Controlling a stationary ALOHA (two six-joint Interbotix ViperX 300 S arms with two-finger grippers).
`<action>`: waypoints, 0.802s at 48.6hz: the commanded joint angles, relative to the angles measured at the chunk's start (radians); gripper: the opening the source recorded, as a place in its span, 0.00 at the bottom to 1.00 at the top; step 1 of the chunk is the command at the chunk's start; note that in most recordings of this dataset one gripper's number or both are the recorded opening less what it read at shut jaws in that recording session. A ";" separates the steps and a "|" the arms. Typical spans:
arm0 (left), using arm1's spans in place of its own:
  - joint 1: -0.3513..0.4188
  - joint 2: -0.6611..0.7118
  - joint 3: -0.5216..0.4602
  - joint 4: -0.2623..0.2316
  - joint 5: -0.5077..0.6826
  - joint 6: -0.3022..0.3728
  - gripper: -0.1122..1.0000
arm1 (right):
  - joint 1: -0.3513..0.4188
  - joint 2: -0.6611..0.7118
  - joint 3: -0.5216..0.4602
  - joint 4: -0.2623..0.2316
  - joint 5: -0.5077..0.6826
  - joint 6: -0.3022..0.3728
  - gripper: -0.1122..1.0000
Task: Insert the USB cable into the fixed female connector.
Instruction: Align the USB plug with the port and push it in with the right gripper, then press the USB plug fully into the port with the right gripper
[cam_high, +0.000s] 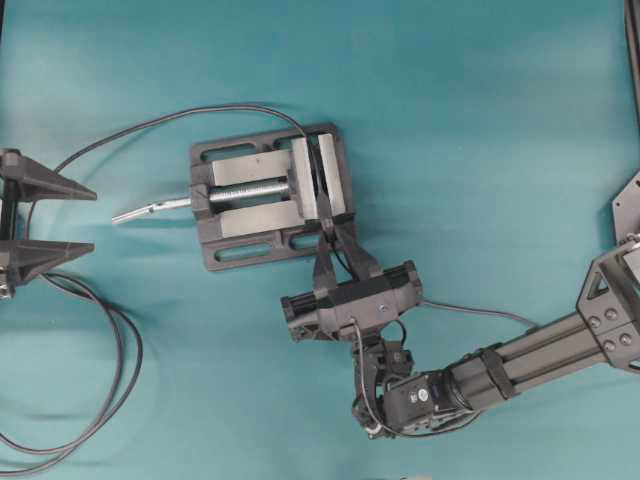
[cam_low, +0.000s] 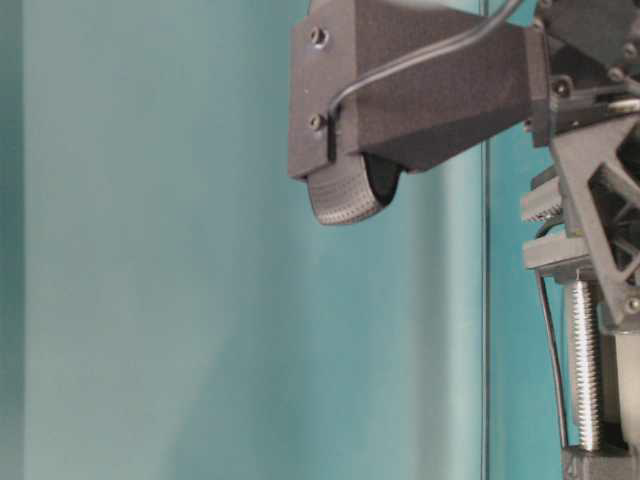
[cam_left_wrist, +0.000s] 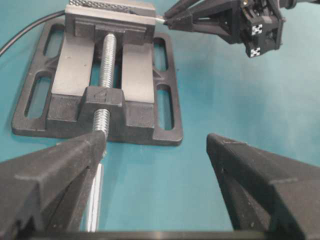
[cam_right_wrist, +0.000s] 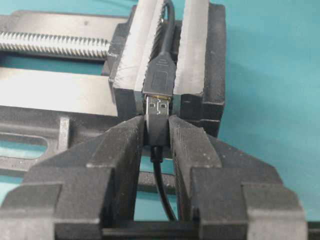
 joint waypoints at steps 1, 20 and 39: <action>0.002 0.006 -0.012 0.003 -0.006 0.006 1.00 | -0.035 -0.020 -0.023 -0.003 -0.003 0.003 0.29; 0.002 0.006 -0.012 0.003 -0.005 0.005 1.00 | -0.071 -0.011 -0.040 -0.003 -0.002 0.003 0.29; 0.002 0.006 -0.012 0.002 -0.006 0.005 1.00 | -0.112 -0.006 -0.043 -0.003 0.002 0.003 0.29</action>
